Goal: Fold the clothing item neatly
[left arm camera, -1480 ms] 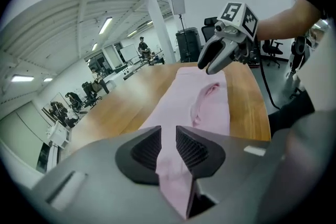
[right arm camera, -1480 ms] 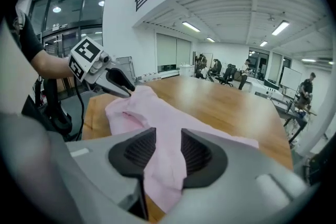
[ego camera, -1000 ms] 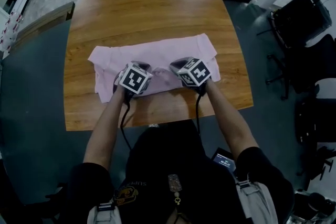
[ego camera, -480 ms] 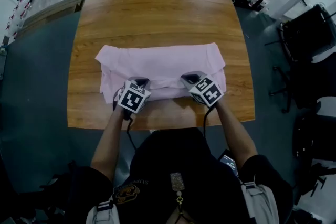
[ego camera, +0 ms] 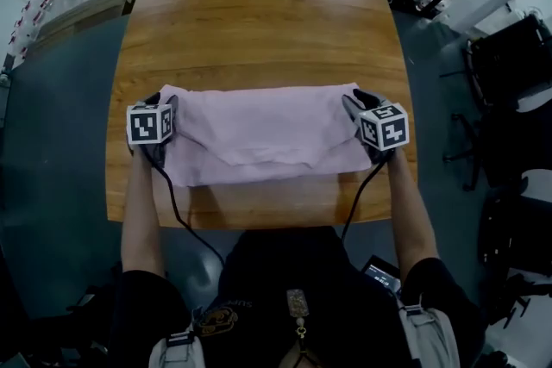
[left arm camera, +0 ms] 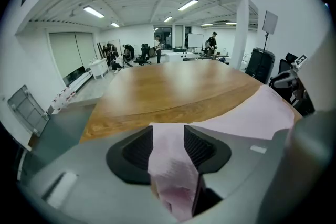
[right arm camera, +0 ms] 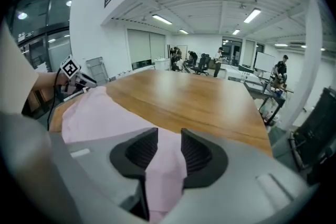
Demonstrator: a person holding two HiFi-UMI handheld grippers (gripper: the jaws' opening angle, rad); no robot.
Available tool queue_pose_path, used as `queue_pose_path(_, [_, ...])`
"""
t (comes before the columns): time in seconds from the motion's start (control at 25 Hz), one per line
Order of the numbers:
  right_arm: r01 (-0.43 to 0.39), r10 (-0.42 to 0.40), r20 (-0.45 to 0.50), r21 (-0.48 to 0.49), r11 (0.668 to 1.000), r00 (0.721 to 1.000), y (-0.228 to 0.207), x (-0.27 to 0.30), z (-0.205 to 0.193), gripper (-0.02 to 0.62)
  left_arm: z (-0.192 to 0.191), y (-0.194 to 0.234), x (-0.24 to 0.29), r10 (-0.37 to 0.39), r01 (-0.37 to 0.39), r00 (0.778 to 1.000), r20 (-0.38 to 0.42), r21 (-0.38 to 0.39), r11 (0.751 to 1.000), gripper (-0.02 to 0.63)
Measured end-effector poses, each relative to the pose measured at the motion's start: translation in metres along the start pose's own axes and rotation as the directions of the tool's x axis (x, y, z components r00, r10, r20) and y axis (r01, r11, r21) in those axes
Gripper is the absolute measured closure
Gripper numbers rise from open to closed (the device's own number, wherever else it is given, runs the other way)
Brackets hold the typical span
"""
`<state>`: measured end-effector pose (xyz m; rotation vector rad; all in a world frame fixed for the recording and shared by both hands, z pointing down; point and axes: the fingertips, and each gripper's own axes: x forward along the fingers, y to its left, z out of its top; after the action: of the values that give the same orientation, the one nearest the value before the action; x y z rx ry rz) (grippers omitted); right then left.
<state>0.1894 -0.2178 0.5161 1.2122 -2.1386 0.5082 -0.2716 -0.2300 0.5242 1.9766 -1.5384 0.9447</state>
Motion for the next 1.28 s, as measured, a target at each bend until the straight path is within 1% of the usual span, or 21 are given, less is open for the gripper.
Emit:
queue_pose_path(0.04, [0.017, -0.017, -0.012, 0.02, 1.0, 1.0, -0.013, 0.004, -0.002, 0.462, -0.003, 0.004, 0.009, -0.008, 0.008, 1.0, -0.019, -0.015, 1.0, 0.402])
queue_pose_path(0.16, [0.055, -0.05, -0.048, 0.098, 0.994, 0.998, -0.042, 0.018, -0.011, 0.413, -0.012, 0.008, 0.026, -0.055, 0.052, 0.997, -0.058, -0.055, 0.997, 0.317])
queue_pose_path(0.24, [0.051, -0.04, -0.072, 0.161, 0.986, 0.997, -0.051, 0.027, -0.016, 0.407, -0.016, 0.013, 0.033, -0.083, 0.075, 0.994, -0.07, -0.112, 0.991, 0.28])
queue_pose_path(0.28, [0.042, -0.026, -0.086, 0.188, 0.981, 0.996, -0.054, 0.03, -0.02, 0.407, -0.019, 0.014, 0.036, -0.103, 0.091, 0.992, -0.077, -0.147, 0.985, 0.273])
queue_pose_path(0.32, [0.032, -0.012, -0.099, 0.204, 0.978, 0.995, -0.056, 0.032, -0.026, 0.407, -0.022, 0.012, 0.04, -0.131, 0.114, 0.988, -0.086, -0.179, 0.977, 0.274])
queue_pose_path(0.36, [0.026, -0.003, -0.108, 0.21, 0.977, 0.994, -0.056, 0.033, -0.031, 0.418, -0.025, 0.008, 0.042, -0.165, 0.142, 0.982, -0.096, -0.204, 0.969, 0.295])
queue_pose_path(0.4, [0.027, -0.003, -0.115, 0.207, 0.978, 0.993, -0.057, 0.033, -0.035, 0.446, -0.028, 0.006, 0.042, -0.195, 0.168, 0.975, -0.107, -0.218, 0.961, 0.346])
queue_pose_path(0.44, [0.036, -0.012, -0.12, 0.2, 0.979, 0.993, -0.057, 0.031, -0.037, 0.495, -0.03, 0.005, 0.039, -0.211, 0.182, 0.971, -0.116, -0.219, 0.959, 0.414])
queue_pose_path(0.48, [0.046, -0.023, -0.122, 0.191, 0.98, 0.992, -0.058, 0.03, -0.038, 0.543, -0.03, 0.006, 0.034, -0.208, 0.18, 0.971, -0.121, -0.208, 0.961, 0.47])
queue_pose_path(0.52, [0.053, -0.03, -0.123, 0.185, 0.981, 0.992, -0.059, 0.03, -0.039, 0.555, -0.029, 0.008, 0.028, -0.19, 0.165, 0.974, -0.12, -0.191, 0.968, 0.524])
queue_pose_path(0.56, [0.057, -0.036, -0.121, 0.181, 0.982, 0.992, -0.059, 0.031, -0.039, 0.561, -0.027, 0.01, 0.02, -0.169, 0.148, 0.979, -0.115, -0.172, 0.974, 0.548])
queue_pose_path(0.64, [0.077, -0.057, -0.116, 0.172, 0.982, 0.992, -0.058, 0.031, -0.039, 0.568, -0.027, 0.011, 0.005, -0.134, 0.119, 0.985, -0.108, -0.134, 0.984, 0.558])
queue_pose_path(0.72, [0.112, -0.094, -0.12, 0.155, 0.982, 0.988, -0.059, 0.029, -0.039, 0.568, -0.034, 0.012, -0.008, -0.108, 0.096, 0.987, -0.116, -0.105, 0.99, 0.558])
queue_pose_path(0.84, [0.148, -0.131, -0.124, 0.144, 0.978, 0.984, -0.061, 0.032, -0.047, 0.568, -0.055, 0.01, -0.014, -0.089, 0.077, 0.988, -0.128, -0.095, 0.992, 0.558])
queue_pose_path(0.92, [0.169, -0.153, -0.124, 0.131, 0.977, 0.98, -0.062, 0.035, -0.051, 0.568, -0.065, 0.01, -0.011, -0.064, 0.055, 0.992, -0.112, -0.08, 0.995, 0.552])
queue_pose_path(1.04, [0.172, -0.159, -0.116, 0.111, 0.979, 0.98, -0.06, 0.042, -0.054, 0.563, -0.072, 0.013, -0.007, -0.018, 0.013, 0.997, -0.079, -0.053, 0.999, 0.495])
queue_pose_path(1.16, [0.176, -0.169, -0.086, 0.091, 0.98, 0.982, -0.06, 0.029, -0.044, 0.528, -0.07, 0.013, -0.017, -0.019, 0.016, 0.997, -0.074, -0.036, 0.999, 0.421])
queue_pose_path(1.28, [0.19, -0.188, -0.027, 0.062, 0.98, 0.982, -0.052, 0.009, -0.027, 0.516, -0.064, 0.013, -0.035, -0.01, 0.01, 0.998, -0.055, 0.008, 1.0, 0.402])
